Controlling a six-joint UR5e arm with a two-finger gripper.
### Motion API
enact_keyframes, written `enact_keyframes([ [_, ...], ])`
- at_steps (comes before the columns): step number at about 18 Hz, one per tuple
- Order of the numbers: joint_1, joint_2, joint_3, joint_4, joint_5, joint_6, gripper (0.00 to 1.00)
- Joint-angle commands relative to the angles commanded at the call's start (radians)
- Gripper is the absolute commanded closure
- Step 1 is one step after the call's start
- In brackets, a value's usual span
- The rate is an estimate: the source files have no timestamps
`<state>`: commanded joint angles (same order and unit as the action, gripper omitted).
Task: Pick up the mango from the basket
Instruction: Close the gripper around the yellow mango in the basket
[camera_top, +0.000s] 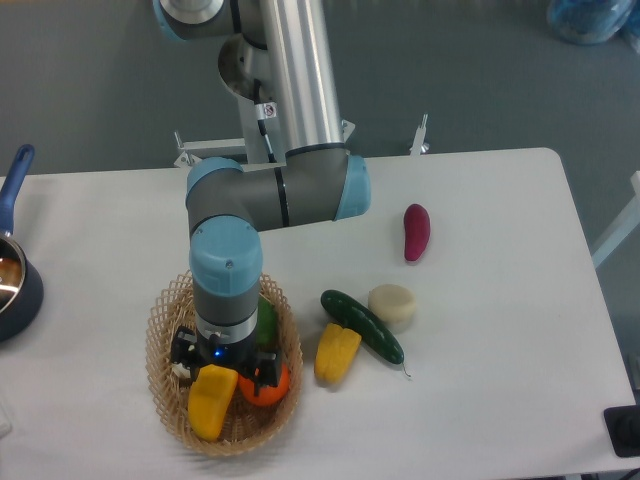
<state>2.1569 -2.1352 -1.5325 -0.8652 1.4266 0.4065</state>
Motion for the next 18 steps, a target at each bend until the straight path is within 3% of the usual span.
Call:
enact_keyframes([
  [18,-0.017,-0.049,0.008,0.011,0.003,-0.003,0.0],
])
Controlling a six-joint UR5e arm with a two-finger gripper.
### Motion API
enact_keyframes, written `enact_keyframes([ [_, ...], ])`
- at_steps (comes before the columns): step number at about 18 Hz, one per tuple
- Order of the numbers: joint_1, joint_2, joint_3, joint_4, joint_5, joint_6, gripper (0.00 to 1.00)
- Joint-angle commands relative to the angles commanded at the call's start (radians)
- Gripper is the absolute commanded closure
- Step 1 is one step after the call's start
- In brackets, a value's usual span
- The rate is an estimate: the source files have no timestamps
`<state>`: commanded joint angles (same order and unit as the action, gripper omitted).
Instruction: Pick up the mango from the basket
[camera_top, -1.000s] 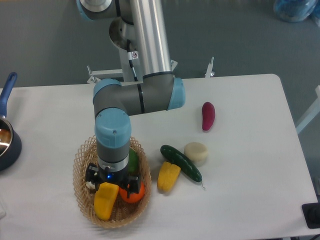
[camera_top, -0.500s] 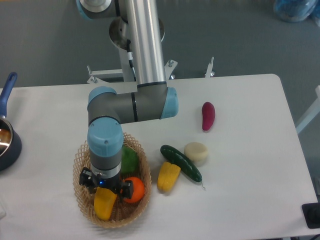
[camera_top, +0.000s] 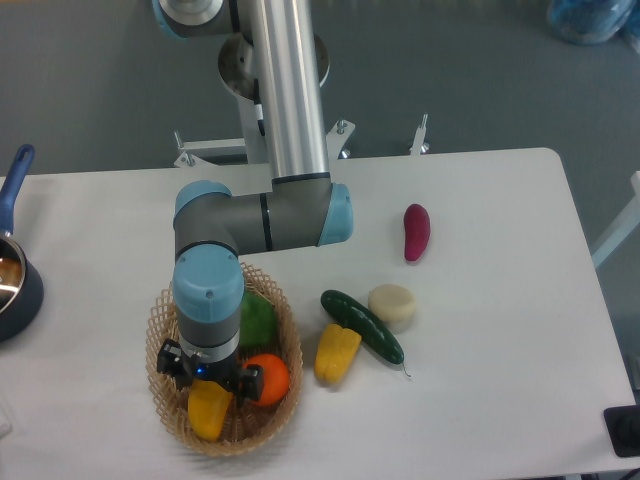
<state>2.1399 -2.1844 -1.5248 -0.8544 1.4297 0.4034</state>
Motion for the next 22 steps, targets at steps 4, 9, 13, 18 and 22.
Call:
enact_keyframes([
  [4,0.0,0.0,-0.002,-0.002,0.011,-0.003,0.13],
  [9,0.0,0.006,-0.002,-0.003,0.017,-0.003,0.48],
  [13,-0.002,0.026,0.003,-0.003,0.014,0.003,0.63],
  [18,0.005,0.103,0.008,-0.002,0.015,0.009,0.63],
  [22,0.041,0.188,0.009,-0.002,0.024,0.116,0.63],
])
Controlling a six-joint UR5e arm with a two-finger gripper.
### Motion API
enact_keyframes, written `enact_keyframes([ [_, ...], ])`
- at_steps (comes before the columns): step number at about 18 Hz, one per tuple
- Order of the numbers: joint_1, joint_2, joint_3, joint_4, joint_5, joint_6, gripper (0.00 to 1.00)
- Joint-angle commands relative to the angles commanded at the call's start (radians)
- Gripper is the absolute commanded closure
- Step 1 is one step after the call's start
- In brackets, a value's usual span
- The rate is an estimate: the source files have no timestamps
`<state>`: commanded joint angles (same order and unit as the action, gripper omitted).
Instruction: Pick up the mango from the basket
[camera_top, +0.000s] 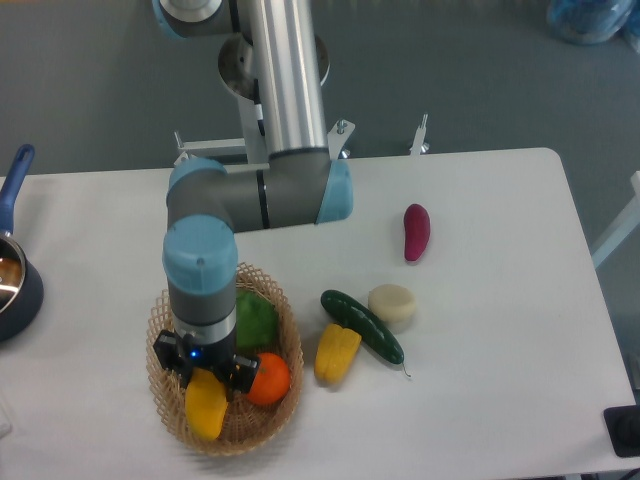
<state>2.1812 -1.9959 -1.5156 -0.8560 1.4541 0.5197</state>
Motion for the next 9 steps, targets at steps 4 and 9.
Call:
enact_keyframes([
  [4,0.069,0.048,-0.002,-0.002,0.02,0.134,0.63],
  [9,0.138,0.106,0.014,-0.008,0.012,0.154,0.72],
])
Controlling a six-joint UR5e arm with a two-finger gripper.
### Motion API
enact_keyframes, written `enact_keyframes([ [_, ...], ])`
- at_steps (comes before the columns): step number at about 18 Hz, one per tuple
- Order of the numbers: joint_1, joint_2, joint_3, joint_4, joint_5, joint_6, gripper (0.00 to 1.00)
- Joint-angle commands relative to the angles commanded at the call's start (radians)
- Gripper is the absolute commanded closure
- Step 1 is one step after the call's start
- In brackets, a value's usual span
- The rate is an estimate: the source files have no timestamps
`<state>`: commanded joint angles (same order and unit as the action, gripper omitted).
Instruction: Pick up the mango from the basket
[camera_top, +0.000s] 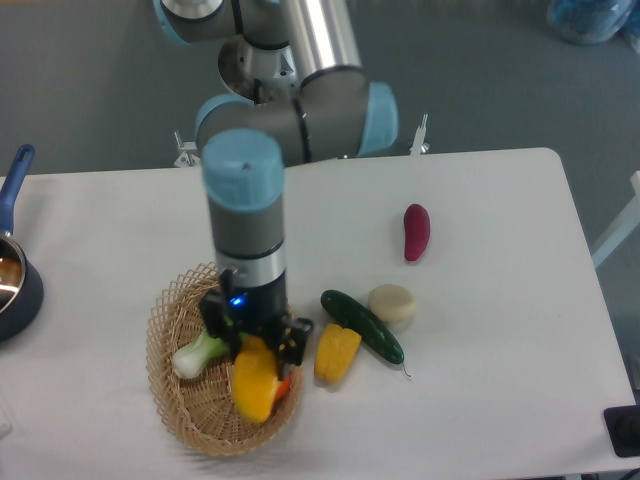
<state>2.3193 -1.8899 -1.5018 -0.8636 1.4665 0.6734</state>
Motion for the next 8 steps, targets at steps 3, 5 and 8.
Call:
enact_keyframes([
  [3,0.025,0.002,0.005,0.0,-0.002,0.0,0.72],
  [5,0.038,0.002,0.003,0.0,-0.002,0.0,0.72],
  [8,0.048,0.002,-0.003,0.003,0.002,0.002,0.72],
])
